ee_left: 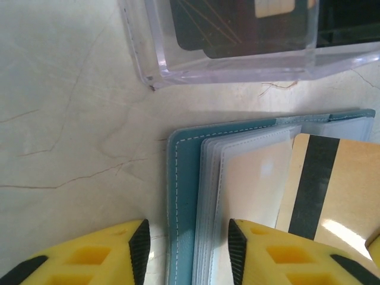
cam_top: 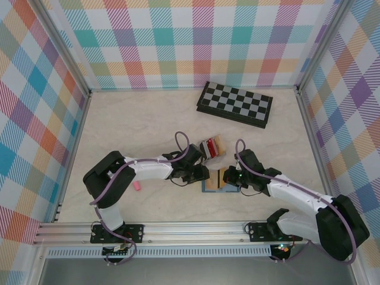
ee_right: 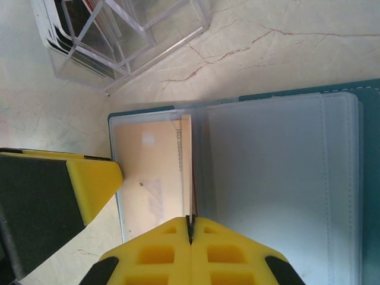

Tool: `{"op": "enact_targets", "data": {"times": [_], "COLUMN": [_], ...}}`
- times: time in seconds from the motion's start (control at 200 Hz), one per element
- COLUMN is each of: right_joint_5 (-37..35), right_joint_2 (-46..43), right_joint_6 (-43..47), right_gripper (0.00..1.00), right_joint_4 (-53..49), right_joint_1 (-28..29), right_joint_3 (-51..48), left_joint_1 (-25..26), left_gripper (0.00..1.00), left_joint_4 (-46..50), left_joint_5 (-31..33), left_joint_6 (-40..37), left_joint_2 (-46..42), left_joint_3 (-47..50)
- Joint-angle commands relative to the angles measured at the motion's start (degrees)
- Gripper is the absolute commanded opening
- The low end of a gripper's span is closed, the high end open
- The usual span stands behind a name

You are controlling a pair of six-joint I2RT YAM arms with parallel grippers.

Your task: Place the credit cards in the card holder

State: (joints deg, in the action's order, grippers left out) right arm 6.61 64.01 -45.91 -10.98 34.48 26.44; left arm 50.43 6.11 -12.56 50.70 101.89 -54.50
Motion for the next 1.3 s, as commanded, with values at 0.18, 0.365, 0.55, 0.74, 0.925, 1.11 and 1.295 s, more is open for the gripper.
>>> {"op": "enact_targets", "data": {"times": [0.18, 0.365, 0.55, 0.74, 0.925, 1.11, 1.295], "right_joint_5": [1.69, 6.07, 0.86, 5.02, -0.22, -0.12, 4.57], "right_joint_2": [2.34, 3.94, 0.16, 3.24, 1.71, -0.96, -0.35], "right_joint_6": [1.86, 1.57, 3.22, 5.23, 9.18, 11.69, 11.84], "right_gripper": [0.03, 0.02, 0.02, 0.02, 0.01, 0.01, 0.02], "right_joint_4": [2.55, 4.74, -2.46, 0.46, -6.76, -8.95, -4.94], "right_joint_1": [-0.03, -0.02, -0.40, -1.34, -2.25, -4.46, -4.73], "right_joint_3": [-3.05, -3.36, -2.53, -2.68, 0.43, 1.36, -0.66], "left_joint_1": [0.63, 0.63, 0.63, 0.63, 0.63, 0.67, 0.63], "left_gripper": [0.33, 0.28, 0.26, 0.26, 0.25, 0.24, 0.24], "left_joint_4": [-0.71, -0.59, 0.31, 0.04, 0.58, 0.70, 0.61], "left_joint_5": [-2.37, -2.36, -1.58, -1.85, -1.51, -1.46, -1.59], "left_joint_6": [-0.42, -0.26, -0.08, -0.09, -0.08, -0.09, -0.12], "left_joint_2": [3.65, 4.11, 3.85, 4.02, 3.76, 4.19, 4.24], "left_joint_3": [-0.54, -0.62, -0.61, -0.60, -0.66, -0.63, -0.77]}}
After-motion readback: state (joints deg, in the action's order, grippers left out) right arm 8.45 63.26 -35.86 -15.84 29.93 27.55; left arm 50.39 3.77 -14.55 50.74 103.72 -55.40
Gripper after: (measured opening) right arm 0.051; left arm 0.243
